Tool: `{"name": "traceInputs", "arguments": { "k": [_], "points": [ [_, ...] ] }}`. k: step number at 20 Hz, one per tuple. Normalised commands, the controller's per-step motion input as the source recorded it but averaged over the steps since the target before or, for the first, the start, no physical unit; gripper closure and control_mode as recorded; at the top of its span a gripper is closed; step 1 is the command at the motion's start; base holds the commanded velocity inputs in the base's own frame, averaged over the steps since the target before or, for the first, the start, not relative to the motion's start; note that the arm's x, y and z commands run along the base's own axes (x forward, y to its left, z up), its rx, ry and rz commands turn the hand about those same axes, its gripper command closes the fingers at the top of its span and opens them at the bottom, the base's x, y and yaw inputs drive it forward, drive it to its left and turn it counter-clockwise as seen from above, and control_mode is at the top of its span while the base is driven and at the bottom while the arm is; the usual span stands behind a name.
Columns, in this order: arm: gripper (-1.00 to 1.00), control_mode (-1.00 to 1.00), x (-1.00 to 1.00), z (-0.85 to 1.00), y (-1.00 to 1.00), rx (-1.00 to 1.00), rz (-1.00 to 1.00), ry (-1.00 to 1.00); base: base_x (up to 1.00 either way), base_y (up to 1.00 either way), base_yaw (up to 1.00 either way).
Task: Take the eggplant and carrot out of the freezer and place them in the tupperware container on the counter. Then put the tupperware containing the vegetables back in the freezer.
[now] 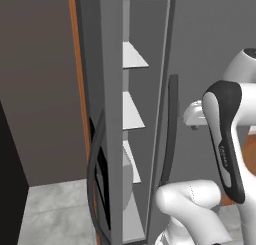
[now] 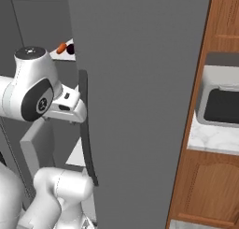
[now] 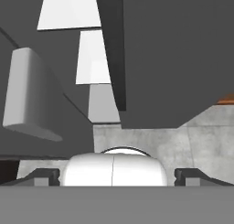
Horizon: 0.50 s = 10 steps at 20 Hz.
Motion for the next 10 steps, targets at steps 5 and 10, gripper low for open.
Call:
{"name": "traceInputs", "arguments": {
  "k": [5, 10],
  "points": [
    [-1.00, 1.00, 0.00, 0.00, 0.00, 0.00, 0.00, 0.00, 0.71, 0.00, 0.00],
    [-1.00, 1.00, 0.00, 0.00, 0.00, 0.00, 0.00, 0.00, 0.61, 0.00, 0.00]
  ]
}}
